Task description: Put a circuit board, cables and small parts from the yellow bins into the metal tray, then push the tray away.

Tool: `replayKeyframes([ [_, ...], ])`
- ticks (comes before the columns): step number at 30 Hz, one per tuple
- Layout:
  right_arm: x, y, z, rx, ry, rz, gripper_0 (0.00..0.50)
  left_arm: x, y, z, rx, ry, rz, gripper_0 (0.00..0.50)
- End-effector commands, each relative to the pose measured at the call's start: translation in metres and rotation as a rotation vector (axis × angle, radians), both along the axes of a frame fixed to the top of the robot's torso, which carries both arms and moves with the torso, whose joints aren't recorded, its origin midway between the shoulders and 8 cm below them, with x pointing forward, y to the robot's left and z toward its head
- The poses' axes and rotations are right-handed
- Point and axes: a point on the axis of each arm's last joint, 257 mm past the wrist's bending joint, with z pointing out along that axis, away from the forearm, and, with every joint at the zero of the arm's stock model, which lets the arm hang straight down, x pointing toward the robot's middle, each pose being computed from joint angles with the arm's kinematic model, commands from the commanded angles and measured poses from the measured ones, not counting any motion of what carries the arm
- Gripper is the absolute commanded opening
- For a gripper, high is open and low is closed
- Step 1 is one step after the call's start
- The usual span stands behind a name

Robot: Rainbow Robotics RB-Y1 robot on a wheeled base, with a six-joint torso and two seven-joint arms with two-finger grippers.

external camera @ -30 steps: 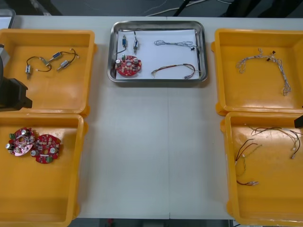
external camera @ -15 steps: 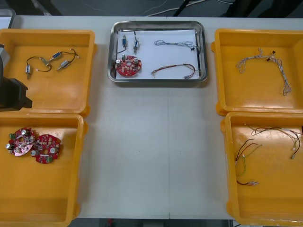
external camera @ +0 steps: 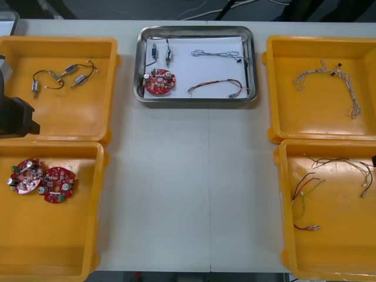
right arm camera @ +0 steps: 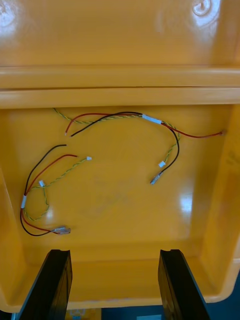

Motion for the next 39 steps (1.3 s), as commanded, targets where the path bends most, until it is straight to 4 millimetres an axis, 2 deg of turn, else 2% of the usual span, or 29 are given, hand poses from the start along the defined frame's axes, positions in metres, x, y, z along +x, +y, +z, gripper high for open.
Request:
replayKeyframes([
  [1,0.0118,0.0045,0.0064,0.039,-0.055,-0.01,0.5,-0.0045,0.0141,0.0128,0.046,-0.022,-0.002,0.5],
  [39,0.015,0.0039,0.0058,0.037,-0.069,-0.017,0.5,-0.0045,0.0141,0.0128,0.046,-0.022,-0.002,0.5],
])
